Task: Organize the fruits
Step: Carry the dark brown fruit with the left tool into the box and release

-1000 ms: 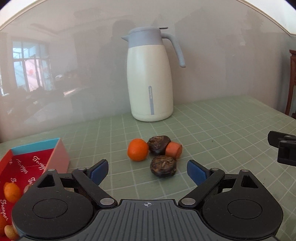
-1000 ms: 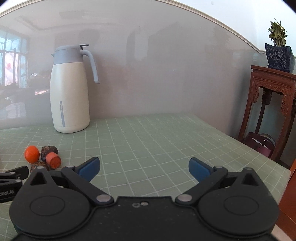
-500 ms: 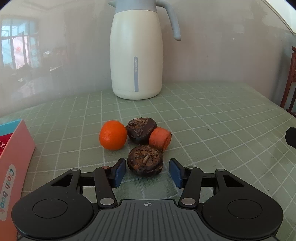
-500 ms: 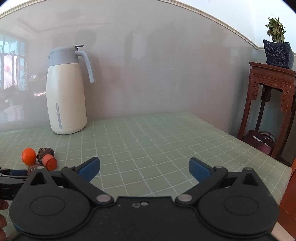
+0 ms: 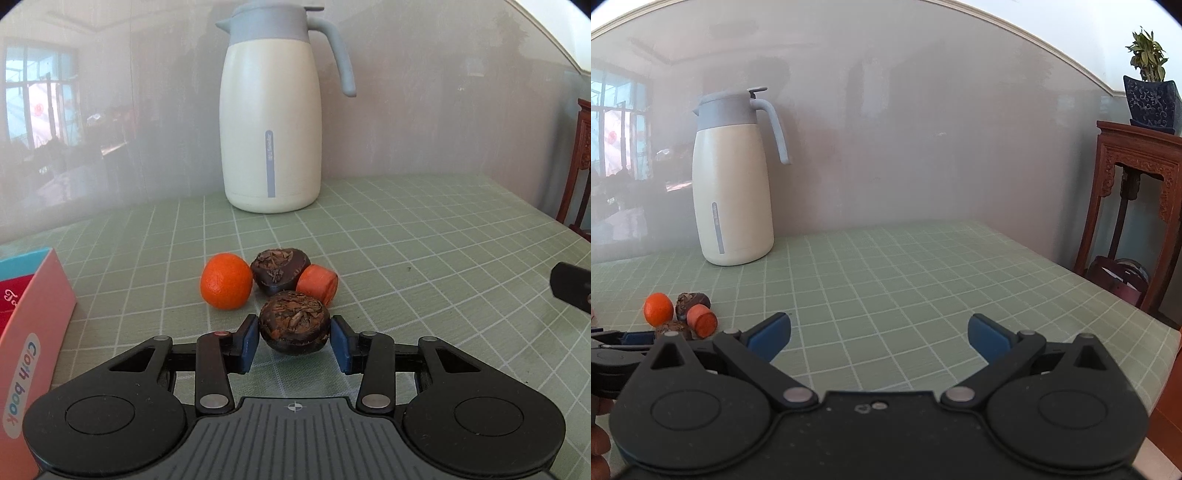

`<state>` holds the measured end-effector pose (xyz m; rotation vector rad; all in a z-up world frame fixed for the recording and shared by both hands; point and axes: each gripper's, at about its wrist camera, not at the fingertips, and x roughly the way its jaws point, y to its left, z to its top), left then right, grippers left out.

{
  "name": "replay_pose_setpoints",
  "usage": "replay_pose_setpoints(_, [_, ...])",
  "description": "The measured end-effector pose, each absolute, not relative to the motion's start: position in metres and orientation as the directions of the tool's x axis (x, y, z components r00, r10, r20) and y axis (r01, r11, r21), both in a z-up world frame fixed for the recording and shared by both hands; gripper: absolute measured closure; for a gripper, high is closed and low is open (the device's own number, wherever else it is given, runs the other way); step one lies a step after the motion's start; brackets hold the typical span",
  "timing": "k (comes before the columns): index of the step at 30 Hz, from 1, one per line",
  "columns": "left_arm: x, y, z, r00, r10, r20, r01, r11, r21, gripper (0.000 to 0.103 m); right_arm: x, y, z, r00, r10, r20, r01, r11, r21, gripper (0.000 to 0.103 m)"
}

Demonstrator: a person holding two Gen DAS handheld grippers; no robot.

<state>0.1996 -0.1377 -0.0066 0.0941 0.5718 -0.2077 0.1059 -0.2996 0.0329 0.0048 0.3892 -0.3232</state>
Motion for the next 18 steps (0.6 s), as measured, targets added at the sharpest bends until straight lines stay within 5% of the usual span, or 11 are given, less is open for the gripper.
replay_pose_setpoints(18, [0.169, -0.091, 0.034, 0.924, -0.039, -0.381, 0.076, 0.994, 0.081, 0.061, 0.111, -0.276, 0.030, 0.883, -0.281, -0.377, 0.262, 0.960, -0.102, 0.000])
